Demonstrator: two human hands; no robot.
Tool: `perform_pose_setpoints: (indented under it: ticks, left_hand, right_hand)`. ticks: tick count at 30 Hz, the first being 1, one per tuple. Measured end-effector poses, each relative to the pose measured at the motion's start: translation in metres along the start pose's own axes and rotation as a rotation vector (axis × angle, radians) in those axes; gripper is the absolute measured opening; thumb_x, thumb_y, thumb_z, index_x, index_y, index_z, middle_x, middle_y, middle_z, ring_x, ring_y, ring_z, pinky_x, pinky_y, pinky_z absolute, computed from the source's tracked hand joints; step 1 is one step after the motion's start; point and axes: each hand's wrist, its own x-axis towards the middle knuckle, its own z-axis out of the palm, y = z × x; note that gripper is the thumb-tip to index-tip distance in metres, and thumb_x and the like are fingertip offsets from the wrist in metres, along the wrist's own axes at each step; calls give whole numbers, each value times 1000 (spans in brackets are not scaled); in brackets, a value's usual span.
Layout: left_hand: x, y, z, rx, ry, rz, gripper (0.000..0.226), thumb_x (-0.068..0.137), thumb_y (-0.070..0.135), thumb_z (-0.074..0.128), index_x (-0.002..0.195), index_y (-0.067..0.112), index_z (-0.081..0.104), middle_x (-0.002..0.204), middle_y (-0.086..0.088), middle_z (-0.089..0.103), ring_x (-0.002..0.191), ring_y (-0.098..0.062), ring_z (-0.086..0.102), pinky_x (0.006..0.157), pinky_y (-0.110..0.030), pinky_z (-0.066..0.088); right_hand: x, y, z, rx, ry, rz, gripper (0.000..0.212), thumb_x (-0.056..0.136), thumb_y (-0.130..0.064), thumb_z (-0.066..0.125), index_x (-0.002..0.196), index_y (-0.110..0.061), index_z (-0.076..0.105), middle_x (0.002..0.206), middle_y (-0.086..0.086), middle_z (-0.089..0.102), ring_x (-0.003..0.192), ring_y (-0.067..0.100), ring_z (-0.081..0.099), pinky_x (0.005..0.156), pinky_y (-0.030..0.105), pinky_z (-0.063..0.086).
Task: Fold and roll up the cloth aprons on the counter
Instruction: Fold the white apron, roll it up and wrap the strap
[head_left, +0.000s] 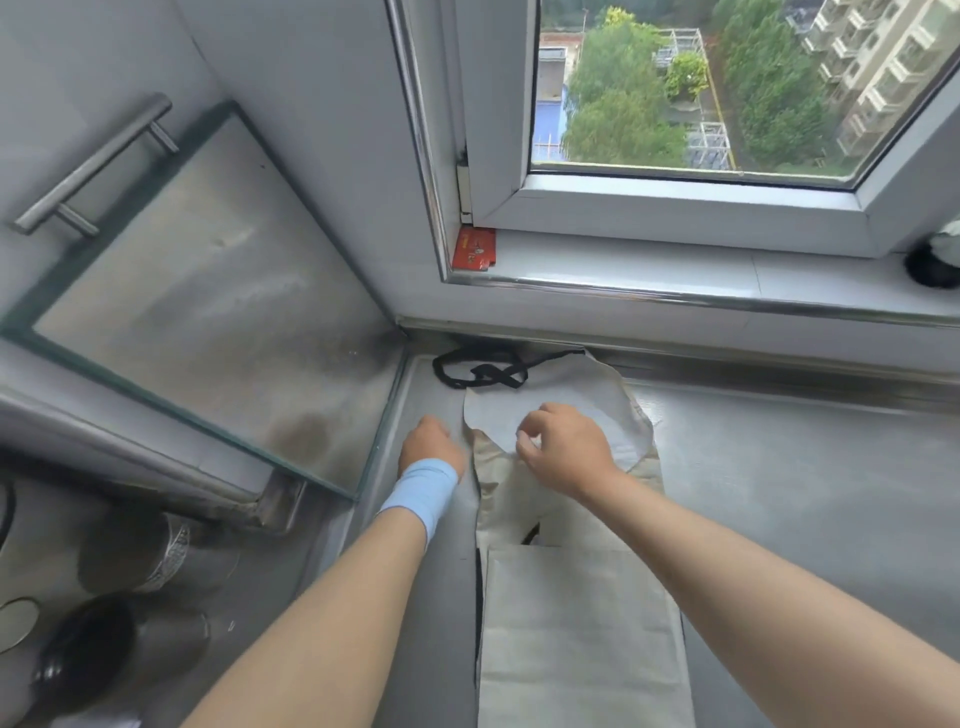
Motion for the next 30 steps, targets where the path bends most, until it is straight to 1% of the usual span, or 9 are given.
perform_pose_setpoints:
  ticks: [3, 7, 9, 14, 18, 21, 25, 27, 30]
  left_hand:
    - [4, -10, -6, 22, -164, -20, 34, 85, 11, 51, 115, 21, 64, 117, -5, 65, 104, -26, 64, 90, -29, 50]
    - [4, -14, -11, 13, -432, -27, 20, 71, 19, 64, 90, 18, 70, 77, -5, 71, 64, -22, 64, 80, -32, 59]
    - [1, -12, -9, -11, -526, -16, 27, 69, 28, 72, 90, 11, 72, 78, -8, 74, 65, -23, 69, 73, -29, 60]
    - [-4, -16, -2, 69, -530, 56, 18, 78, 28, 71, 76, 12, 63, 79, -10, 71, 68, -28, 69, 84, -35, 58]
    - [-7, -22, -12, 41, -637, 3, 23, 81, 20, 73, 75, 14, 52, 81, -16, 71, 55, -23, 64, 75, -32, 59]
    - [-12, -25, -25, 112, -731, -77, 19, 81, 13, 73, 87, 8, 55, 89, -17, 73, 70, -29, 71, 76, -36, 59]
    - [-18, -22, -38, 504, -407, 13, 23, 82, 32, 64, 82, 11, 57, 77, -3, 67, 65, -22, 64, 71, -27, 53]
    - [-20, -12, -35, 496, -186, 112, 13, 87, 26, 55, 85, 13, 54, 92, -6, 66, 84, -26, 65, 70, -29, 49]
    - [-27, 16, -16, 361, -103, 263, 18, 91, 24, 47, 99, 12, 58, 107, -9, 64, 96, -31, 62, 77, -33, 49]
  right_hand:
    - [30, -38, 16, 3, -159, 189, 38, 85, -57, 52, 94, -25, 70, 98, -3, 67, 98, 22, 61, 78, 31, 48]
    - [59, -52, 27, -71, -274, 241, 37, 87, -48, 60, 68, -16, 58, 79, 2, 61, 80, 26, 61, 64, 26, 38]
    - [65, -47, 28, 106, -263, 308, 26, 85, -40, 61, 71, -19, 67, 73, -1, 63, 72, 23, 57, 63, 25, 39]
    - [71, -44, 19, 510, -112, 465, 15, 71, -19, 53, 57, -14, 50, 53, 1, 38, 56, 20, 35, 53, 28, 32]
    - [66, -53, 13, 714, -21, 612, 7, 66, -19, 59, 60, -15, 60, 47, -1, 38, 47, 19, 32, 48, 27, 32]
    - [53, -63, 18, 762, -97, 508, 16, 80, -15, 62, 66, -12, 69, 51, -3, 51, 46, 19, 44, 46, 24, 39]
    - [25, -56, 13, 475, -33, 300, 27, 90, -19, 52, 110, -23, 70, 105, -10, 64, 96, 11, 58, 90, 28, 48]
    - [6, -39, -2, 344, 152, 299, 29, 89, -12, 47, 104, -26, 68, 108, -12, 59, 99, 10, 55, 86, 29, 44]
    - [-15, 2, -22, 283, 346, 558, 26, 85, -11, 47, 101, -22, 64, 113, 0, 57, 107, 24, 54, 84, 33, 41]
